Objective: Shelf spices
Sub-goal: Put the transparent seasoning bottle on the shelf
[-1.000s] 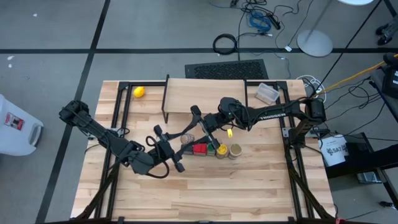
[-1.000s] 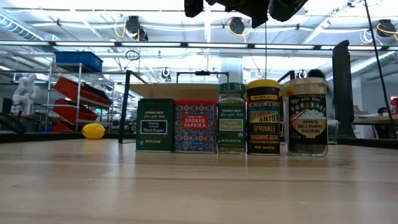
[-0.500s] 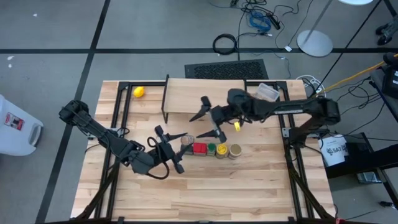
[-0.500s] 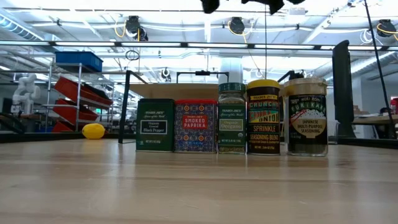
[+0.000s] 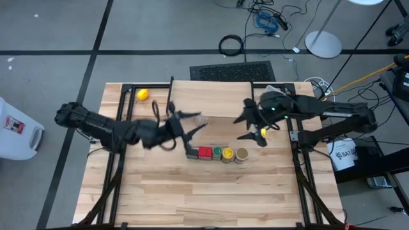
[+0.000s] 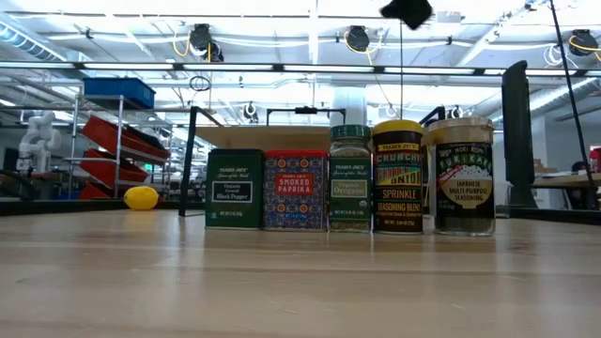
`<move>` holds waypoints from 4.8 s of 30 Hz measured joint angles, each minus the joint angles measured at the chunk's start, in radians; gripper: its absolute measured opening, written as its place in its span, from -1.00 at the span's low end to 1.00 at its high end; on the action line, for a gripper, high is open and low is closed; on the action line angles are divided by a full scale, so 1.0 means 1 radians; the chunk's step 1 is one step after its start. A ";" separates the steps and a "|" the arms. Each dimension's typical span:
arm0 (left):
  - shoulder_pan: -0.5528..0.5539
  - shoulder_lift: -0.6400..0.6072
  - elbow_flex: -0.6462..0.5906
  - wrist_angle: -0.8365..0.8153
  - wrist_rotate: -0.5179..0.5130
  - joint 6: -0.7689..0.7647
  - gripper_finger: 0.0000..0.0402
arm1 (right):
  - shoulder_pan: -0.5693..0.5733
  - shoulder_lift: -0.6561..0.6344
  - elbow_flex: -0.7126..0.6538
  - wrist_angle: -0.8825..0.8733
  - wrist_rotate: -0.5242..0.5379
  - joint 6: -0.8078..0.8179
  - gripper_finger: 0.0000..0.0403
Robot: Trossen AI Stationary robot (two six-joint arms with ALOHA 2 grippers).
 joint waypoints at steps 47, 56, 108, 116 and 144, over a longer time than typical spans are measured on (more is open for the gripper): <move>0.550 0.410 0.310 -0.079 1.061 -0.059 -0.09 | -0.154 -0.064 -0.135 0.242 0.221 0.070 0.48; 0.551 0.410 0.310 -0.082 1.061 -0.057 -0.09 | -0.172 -0.011 -0.135 0.263 0.208 0.037 0.48; 0.559 0.402 0.309 -0.056 0.984 -0.014 0.44 | -0.257 -0.006 -0.135 0.242 0.137 0.008 -0.20; 0.562 0.325 0.309 -0.127 0.950 -0.024 0.44 | -0.319 -0.006 -0.135 0.135 0.134 -0.017 -0.20; 0.369 0.206 0.309 -0.561 0.951 -0.108 0.45 | -0.641 0.129 -0.135 0.099 -0.131 -0.175 -0.20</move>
